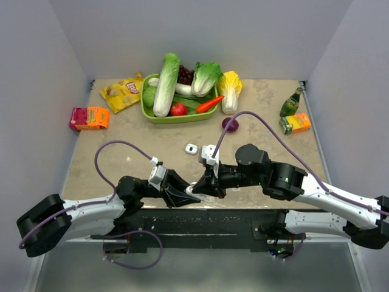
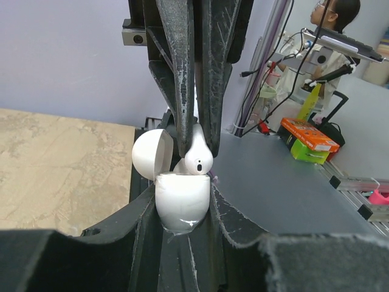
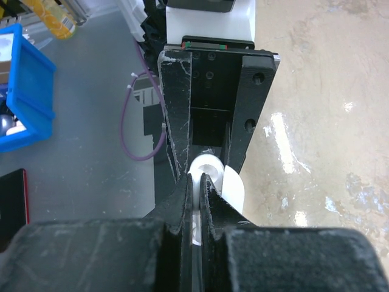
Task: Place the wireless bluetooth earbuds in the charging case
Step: Place the earbud in the charging case.
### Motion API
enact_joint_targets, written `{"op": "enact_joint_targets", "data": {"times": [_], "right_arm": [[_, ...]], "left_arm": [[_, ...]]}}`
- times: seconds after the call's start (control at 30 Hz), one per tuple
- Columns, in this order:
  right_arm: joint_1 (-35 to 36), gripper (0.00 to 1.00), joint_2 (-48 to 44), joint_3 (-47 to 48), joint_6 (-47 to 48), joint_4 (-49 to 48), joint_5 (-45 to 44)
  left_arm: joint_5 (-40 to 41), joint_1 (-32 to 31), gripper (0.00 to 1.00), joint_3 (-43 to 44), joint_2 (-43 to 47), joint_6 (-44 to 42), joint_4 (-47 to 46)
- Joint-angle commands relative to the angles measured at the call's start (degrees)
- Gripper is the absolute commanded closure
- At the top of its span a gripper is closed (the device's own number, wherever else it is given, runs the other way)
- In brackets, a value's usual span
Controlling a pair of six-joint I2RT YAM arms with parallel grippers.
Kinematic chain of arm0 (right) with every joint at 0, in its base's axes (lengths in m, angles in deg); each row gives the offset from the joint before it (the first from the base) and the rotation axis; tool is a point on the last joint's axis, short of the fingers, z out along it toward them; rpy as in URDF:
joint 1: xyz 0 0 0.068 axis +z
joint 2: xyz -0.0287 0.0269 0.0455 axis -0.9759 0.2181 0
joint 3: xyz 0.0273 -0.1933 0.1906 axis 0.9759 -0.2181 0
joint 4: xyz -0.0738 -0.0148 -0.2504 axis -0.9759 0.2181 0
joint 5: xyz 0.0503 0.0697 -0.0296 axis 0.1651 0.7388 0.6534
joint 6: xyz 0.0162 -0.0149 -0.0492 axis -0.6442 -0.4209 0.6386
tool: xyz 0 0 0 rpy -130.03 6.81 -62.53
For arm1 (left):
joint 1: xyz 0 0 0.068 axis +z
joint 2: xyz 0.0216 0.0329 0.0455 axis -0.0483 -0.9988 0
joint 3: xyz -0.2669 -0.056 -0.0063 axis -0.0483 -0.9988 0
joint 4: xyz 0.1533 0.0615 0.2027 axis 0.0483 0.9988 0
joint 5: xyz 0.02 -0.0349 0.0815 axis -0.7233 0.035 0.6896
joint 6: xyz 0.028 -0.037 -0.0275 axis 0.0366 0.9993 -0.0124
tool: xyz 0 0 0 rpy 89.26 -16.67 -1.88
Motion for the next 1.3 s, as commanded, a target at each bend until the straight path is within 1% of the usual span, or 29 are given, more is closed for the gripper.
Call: {"op": "enact_joint_targets", "data": {"times": [0.0,0.27,0.63,0.83,0.87,0.97,1.1,1.27], "right_arm": [[0.9,1.0,0.3,-1.0,-2.3,-4.0,-3.3],[1.5,1.0,0.7,-1.6,-3.5,-4.9,-6.7],[2.9,1.0,0.8,-2.9,-5.0,-5.2,-7.8],[3.4,1.0,0.8,-3.2,-6.1,-6.1,-8.7],[3.5,0.89,0.9,-3.1,-6.7,-6.4,-9.1],[3.5,0.68,0.0,-2.7,-8.0,-7.3,-11.0],[3.5,0.59,-2.0,-1.7,-9.0,-9.3,-14.8],[3.5,0.55,-5.3,0.8,-9.0,-9.8,-18.8]], "left_arm": [[2.1,-0.2,1.0,0.8,0.8,0.9,-5.6],[3.4,-0.2,1.0,-0.3,2.2,0.9,-6.1],[6.4,-0.2,1.0,-0.6,4.8,-0.7,-5.3],[6.9,-0.2,1.0,-0.5,4.8,-0.6,-5.7],[6.9,-0.2,1.0,-0.5,4.8,-0.6,-5.8],[7.0,-0.2,1.0,-0.7,4.8,-0.7,-5.8],[7.6,-0.2,1.0,-1.8,4.8,-0.6,-5.8],[7.9,-0.2,1.0,-2.4,4.6,-0.6,-6.5]]}}
